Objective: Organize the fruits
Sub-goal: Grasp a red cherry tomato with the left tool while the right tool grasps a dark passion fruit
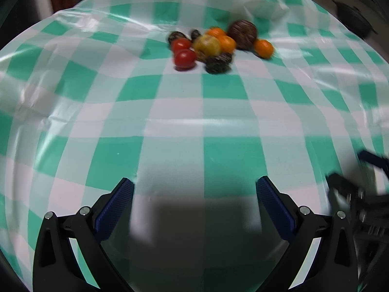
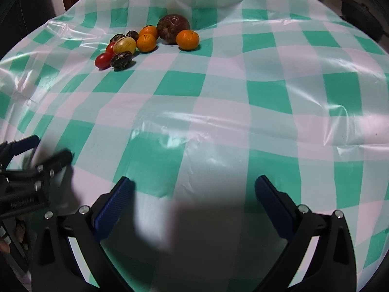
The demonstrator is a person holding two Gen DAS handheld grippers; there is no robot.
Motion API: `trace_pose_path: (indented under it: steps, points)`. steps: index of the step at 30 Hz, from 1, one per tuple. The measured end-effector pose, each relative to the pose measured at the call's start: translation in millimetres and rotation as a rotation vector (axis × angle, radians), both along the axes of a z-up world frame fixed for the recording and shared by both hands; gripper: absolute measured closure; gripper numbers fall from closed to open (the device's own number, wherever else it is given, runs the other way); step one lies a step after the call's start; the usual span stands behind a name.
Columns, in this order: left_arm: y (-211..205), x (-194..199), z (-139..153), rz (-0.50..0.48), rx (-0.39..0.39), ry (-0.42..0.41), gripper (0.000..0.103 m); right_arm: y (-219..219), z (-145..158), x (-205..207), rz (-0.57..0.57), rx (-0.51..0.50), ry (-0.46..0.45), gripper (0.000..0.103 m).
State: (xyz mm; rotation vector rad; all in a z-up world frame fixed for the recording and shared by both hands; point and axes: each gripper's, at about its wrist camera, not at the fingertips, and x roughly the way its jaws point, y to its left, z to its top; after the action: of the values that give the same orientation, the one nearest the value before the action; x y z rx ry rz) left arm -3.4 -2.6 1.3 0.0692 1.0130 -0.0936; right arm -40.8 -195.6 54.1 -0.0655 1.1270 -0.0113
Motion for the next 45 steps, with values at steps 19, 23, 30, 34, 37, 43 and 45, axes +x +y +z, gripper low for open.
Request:
trace_pose_path:
  steps: [19, 23, 30, 34, 37, 43, 45]
  points:
    - [57.4, 33.8, 28.4, -0.071, 0.012, -0.109, 0.004, 113.9, -27.7, 159.9, 0.36, 0.109, -0.001, 0.035]
    - [55.7, 59.7, 23.5, -0.086, -0.048, -0.089, 0.004, 129.3, -31.1, 174.7, 0.41, 0.053, -0.003, 0.055]
    - [36.8, 100.1, 17.5, -0.137, -0.066, -0.103, 0.016, 86.9, -22.7, 163.7, 0.348, 0.062, -0.019, 0.062]
    - [24.1, 134.7, 8.5, -0.166, -0.069, -0.084, 0.036, 42.5, -14.3, 147.2, 0.262, 0.105, -0.046, 0.062]
    - [22.0, 160.2, 8.0, -0.149, -0.082, -0.085, 0.04, 23.1, -8.0, 135.6, 0.224, 0.127, -0.069, 0.062]
    - [15.7, 163.3, 3.3, -0.157, -0.057, -0.069, 0.073, 10.7, -4.9, 122.0, 0.197, 0.151, -0.093, 0.062]
    - [19.0, 143.4, 6.3, -0.136, -0.051, -0.093, 0.073, 16.1, -5.5, 120.9, 0.206, 0.144, -0.1, 0.062]
